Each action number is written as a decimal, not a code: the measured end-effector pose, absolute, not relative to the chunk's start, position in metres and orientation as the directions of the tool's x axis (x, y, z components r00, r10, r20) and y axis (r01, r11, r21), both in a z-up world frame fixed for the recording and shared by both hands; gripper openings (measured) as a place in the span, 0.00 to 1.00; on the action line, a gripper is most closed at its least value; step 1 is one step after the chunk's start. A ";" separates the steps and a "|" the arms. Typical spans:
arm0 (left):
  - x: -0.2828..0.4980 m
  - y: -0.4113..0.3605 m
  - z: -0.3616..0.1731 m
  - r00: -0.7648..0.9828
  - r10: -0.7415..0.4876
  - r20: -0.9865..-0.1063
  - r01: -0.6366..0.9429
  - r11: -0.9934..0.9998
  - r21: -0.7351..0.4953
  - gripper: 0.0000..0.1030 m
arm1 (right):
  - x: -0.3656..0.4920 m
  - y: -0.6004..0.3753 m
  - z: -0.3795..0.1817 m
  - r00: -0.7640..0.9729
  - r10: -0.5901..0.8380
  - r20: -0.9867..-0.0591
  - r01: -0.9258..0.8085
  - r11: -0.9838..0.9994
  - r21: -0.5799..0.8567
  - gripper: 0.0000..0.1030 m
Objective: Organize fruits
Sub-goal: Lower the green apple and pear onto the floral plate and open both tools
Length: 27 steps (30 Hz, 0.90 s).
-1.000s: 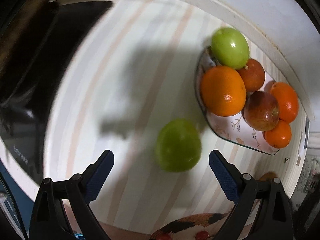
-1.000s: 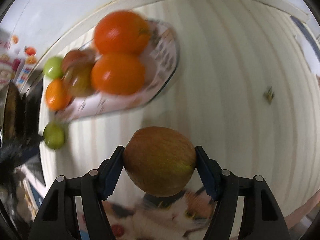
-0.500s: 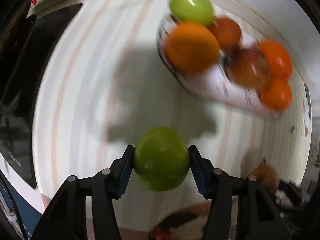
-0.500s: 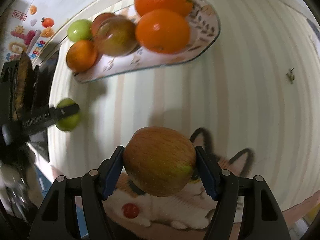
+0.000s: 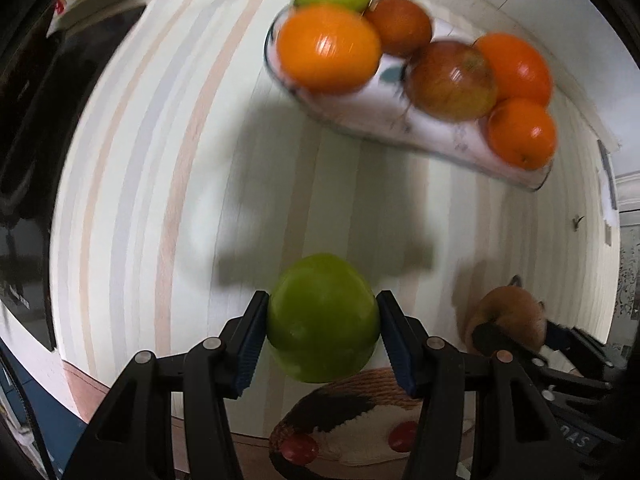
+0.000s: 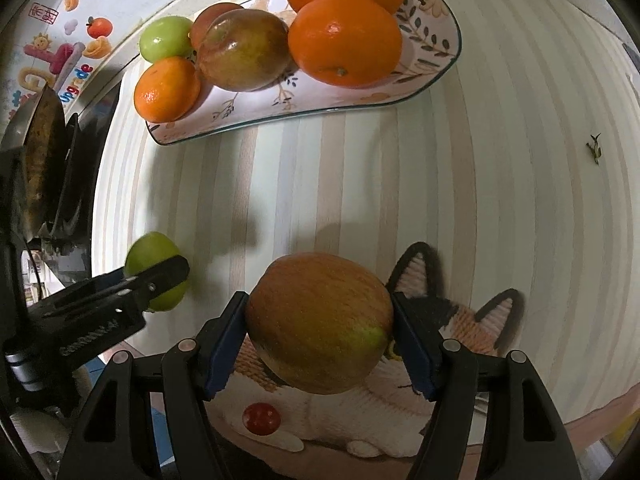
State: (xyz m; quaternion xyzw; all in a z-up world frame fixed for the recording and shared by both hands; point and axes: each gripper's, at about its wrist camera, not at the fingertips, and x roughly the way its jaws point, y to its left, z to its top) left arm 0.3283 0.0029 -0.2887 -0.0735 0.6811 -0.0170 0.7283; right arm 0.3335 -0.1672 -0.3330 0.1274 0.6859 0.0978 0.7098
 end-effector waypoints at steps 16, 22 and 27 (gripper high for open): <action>0.438 -0.006 -0.245 0.171 -0.155 -0.973 -0.056 0.985 -0.166 0.50 | 0.517 -0.167 -0.232 0.204 0.320 -0.925 -0.042 0.947 0.319 0.70; 0.446 -0.014 -0.260 0.142 -0.150 -0.978 -0.071 0.984 -0.161 0.51 | 0.563 -0.138 -0.256 0.132 0.253 -0.959 -0.095 0.966 0.241 0.70; 0.445 -0.015 -0.259 0.151 -0.134 -0.979 -0.084 0.985 -0.147 0.51 | 0.571 -0.131 -0.275 0.078 0.249 -0.965 -0.105 0.965 0.241 0.70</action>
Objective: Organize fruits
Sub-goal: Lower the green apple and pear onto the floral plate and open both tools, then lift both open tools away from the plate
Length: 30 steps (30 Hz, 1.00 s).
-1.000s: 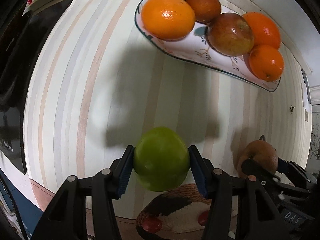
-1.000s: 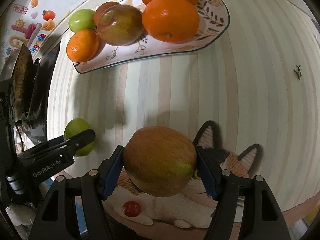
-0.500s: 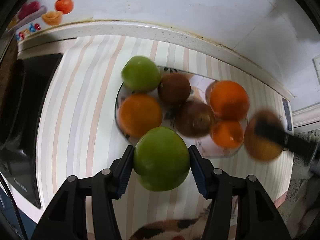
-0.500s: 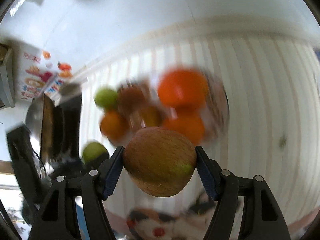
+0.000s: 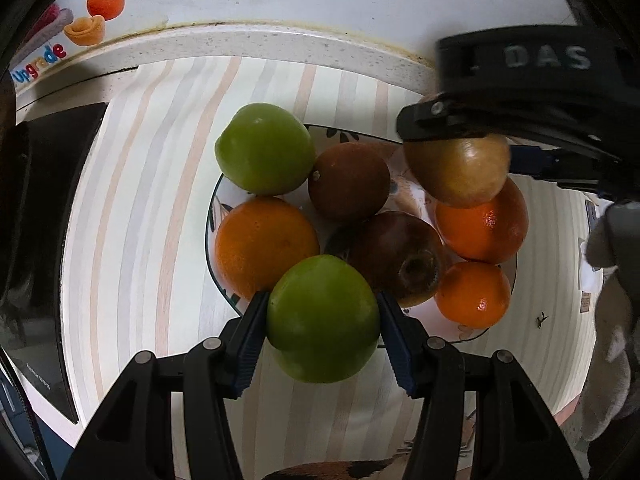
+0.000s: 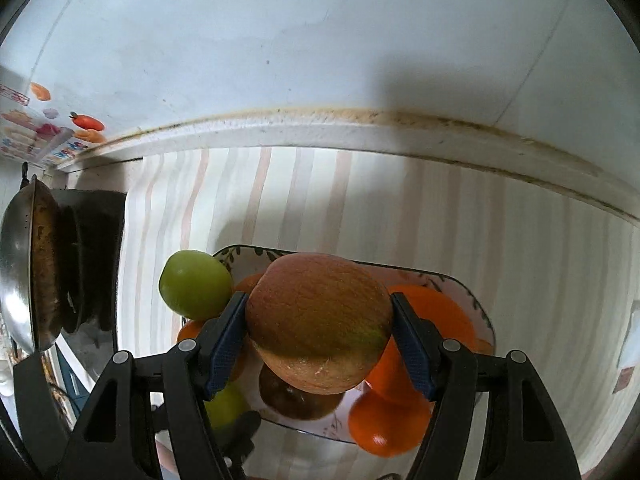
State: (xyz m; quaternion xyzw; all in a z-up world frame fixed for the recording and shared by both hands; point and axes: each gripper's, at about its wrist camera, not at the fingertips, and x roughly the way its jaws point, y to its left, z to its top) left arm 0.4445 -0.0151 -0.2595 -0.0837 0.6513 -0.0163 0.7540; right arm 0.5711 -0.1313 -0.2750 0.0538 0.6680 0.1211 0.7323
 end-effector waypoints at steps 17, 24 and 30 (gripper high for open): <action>0.432 0.001 -0.245 0.226 -0.092 -0.970 -0.112 0.987 -0.119 0.83 | 0.572 -0.133 -0.271 0.020 0.228 -0.973 -0.137 0.965 0.224 0.93; 0.426 0.017 -0.217 0.279 -0.039 -0.960 -0.129 0.989 -0.078 0.83 | 0.531 -0.154 -0.229 0.167 0.163 -0.972 -0.137 0.980 0.141 0.95; 0.413 0.025 -0.195 0.315 0.004 -0.949 -0.142 0.989 -0.043 0.83 | 0.483 -0.178 -0.210 0.266 0.104 -0.958 -0.078 0.993 0.087 0.95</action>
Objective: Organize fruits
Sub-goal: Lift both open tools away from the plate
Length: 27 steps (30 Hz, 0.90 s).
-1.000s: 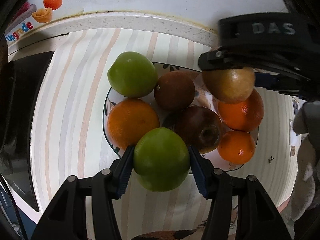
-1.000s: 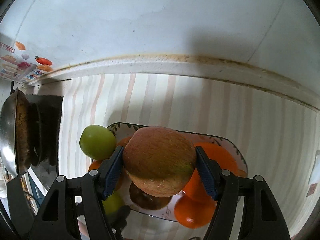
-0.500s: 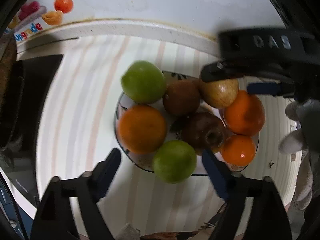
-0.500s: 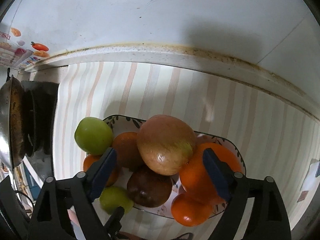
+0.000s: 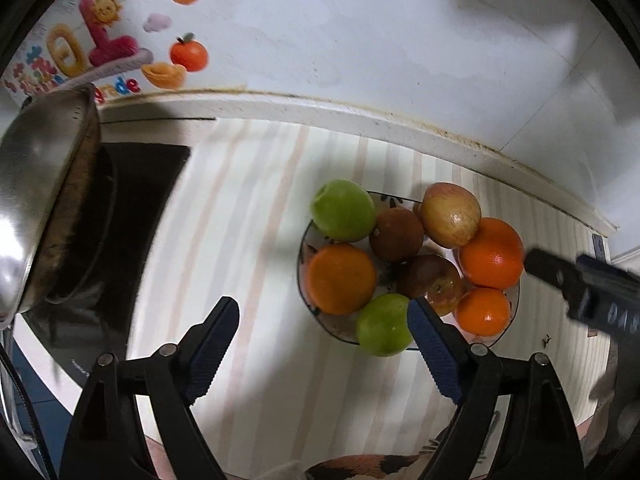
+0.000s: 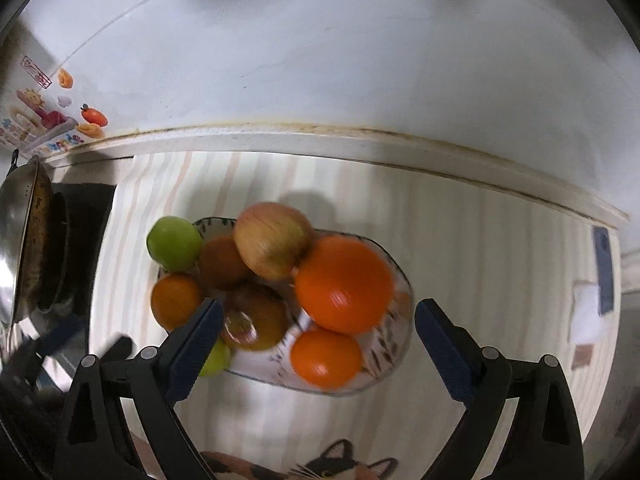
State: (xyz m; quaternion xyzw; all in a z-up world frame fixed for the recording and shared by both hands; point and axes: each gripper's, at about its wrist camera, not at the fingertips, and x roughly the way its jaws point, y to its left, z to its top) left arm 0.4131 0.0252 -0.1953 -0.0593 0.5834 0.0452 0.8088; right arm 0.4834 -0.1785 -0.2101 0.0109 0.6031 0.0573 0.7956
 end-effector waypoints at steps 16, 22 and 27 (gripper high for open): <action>0.341 0.003 -0.139 0.428 0.013 -0.904 -0.052 0.999 -0.011 0.83 | 0.357 -0.208 -0.152 0.462 0.042 -0.886 0.024 0.998 0.059 0.95; 0.309 -0.005 -0.113 0.481 -0.001 -0.877 -0.017 1.000 -0.011 0.83 | 0.314 -0.214 -0.122 0.523 0.042 -0.851 0.047 0.996 0.078 0.95; 0.289 -0.009 -0.090 0.520 -0.016 -0.854 -0.007 1.000 -0.023 0.83 | 0.282 -0.215 -0.096 0.570 0.048 -0.820 0.040 0.996 0.086 0.95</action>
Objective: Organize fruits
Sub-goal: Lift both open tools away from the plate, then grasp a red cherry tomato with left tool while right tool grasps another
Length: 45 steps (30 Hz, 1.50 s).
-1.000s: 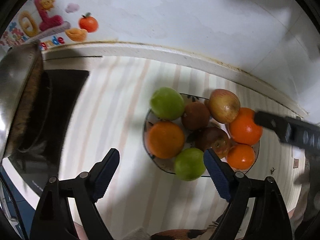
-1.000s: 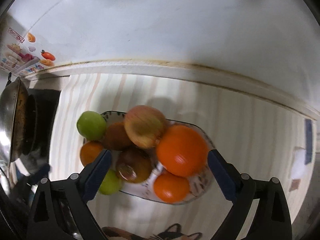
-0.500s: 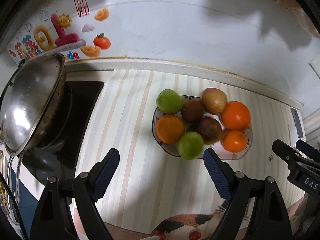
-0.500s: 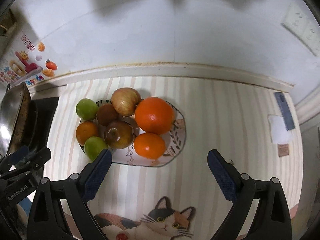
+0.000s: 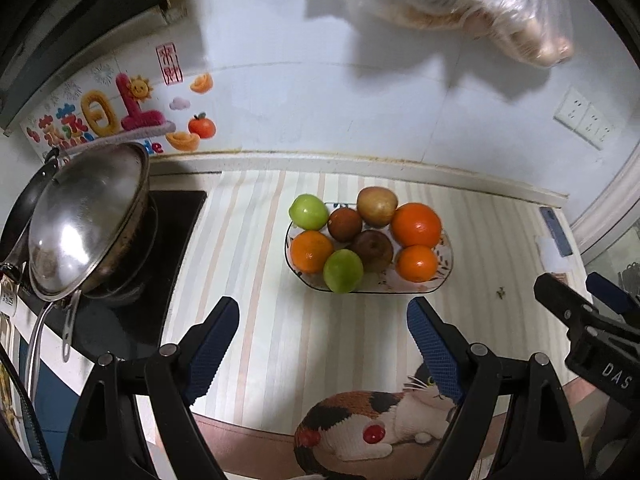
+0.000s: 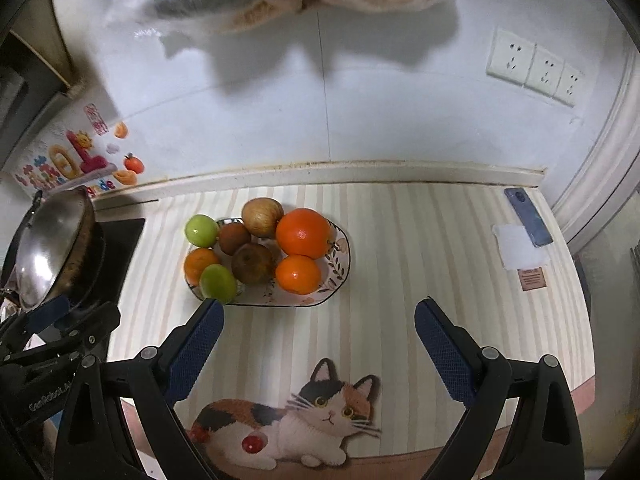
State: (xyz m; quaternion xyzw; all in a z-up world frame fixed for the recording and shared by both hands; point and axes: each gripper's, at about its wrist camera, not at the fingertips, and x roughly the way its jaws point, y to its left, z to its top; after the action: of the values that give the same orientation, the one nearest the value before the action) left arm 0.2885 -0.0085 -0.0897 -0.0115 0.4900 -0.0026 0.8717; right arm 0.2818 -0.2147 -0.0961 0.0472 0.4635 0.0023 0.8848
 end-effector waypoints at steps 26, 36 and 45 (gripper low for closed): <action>0.242 0.035 -0.268 0.015 -0.060 -0.998 -0.108 0.992 -0.061 0.82 | 0.238 -0.158 -0.306 0.015 0.360 -0.933 -0.055 0.932 0.359 0.62; 0.225 0.049 -0.305 -0.057 -0.207 -0.977 -0.243 0.952 -0.188 0.80 | 0.226 -0.117 -0.344 -0.015 0.297 -0.955 -0.182 0.938 0.295 0.36; 0.227 0.028 -0.328 -0.083 -0.211 -0.974 -0.200 0.961 -0.191 0.58 | 0.225 -0.134 -0.334 0.017 0.291 -0.957 -0.128 0.949 0.287 0.31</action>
State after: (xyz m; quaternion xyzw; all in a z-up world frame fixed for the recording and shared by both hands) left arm 0.2268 0.0276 -0.3284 -0.1396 0.7359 -0.0043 0.6626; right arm 0.2250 -0.1340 -0.3337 0.0596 0.6854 0.1474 0.7106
